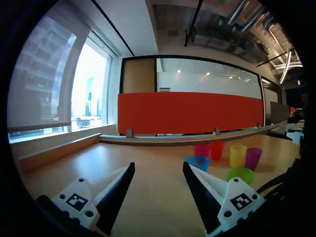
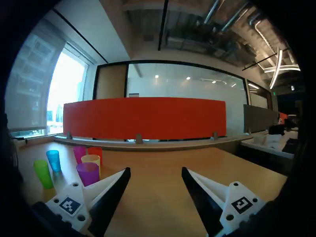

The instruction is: Pour water

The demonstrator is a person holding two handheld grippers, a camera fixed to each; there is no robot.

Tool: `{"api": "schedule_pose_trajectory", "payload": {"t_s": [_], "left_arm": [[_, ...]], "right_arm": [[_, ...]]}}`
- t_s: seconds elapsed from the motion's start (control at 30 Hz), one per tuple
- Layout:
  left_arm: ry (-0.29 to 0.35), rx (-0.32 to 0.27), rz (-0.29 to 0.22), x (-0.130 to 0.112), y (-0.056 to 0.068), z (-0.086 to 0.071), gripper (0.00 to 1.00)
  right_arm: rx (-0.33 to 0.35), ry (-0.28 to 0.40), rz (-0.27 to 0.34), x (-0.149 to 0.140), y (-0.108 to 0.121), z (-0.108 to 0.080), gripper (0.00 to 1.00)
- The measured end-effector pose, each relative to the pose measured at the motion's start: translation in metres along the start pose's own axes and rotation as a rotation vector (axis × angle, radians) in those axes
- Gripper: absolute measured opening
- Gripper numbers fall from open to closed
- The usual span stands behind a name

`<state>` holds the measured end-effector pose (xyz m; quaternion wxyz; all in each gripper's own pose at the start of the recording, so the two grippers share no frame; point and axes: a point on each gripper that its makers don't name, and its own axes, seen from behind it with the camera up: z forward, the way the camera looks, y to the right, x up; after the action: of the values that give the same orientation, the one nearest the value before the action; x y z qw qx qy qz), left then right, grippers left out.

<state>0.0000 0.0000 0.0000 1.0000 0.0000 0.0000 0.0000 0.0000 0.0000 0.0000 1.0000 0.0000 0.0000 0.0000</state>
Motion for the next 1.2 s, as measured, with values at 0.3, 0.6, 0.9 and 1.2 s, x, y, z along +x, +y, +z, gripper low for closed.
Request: {"api": "schedule_pose_trajectory", "payload": {"t_s": [0.3, 0.6, 0.9, 1.2], "left_arm": [[0.000, 0.000, 0.000, -0.0008, 0.0003, -0.0006, 0.90], [0.000, -0.011, -0.001, 0.0000, 0.0030, 0.0000, 0.90], [0.000, -0.010, 0.001, -0.0001, 0.0026, 0.0001, 0.90], [-0.002, -0.007, 0.001, 0.0019, 0.0019, -0.0014, 0.90]], "right_arm": [[0.000, 0.000, 0.000, 0.0009, 0.0009, 0.0004, 1.00], [0.000, -0.001, -0.001, 0.0011, -0.0001, -0.0001, 1.00], [0.000, 0.000, -0.002, 0.0019, -0.0001, -0.0007, 1.00], [0.006, 0.002, -0.016, 0.0039, -0.0031, -0.0008, 1.00]]}}
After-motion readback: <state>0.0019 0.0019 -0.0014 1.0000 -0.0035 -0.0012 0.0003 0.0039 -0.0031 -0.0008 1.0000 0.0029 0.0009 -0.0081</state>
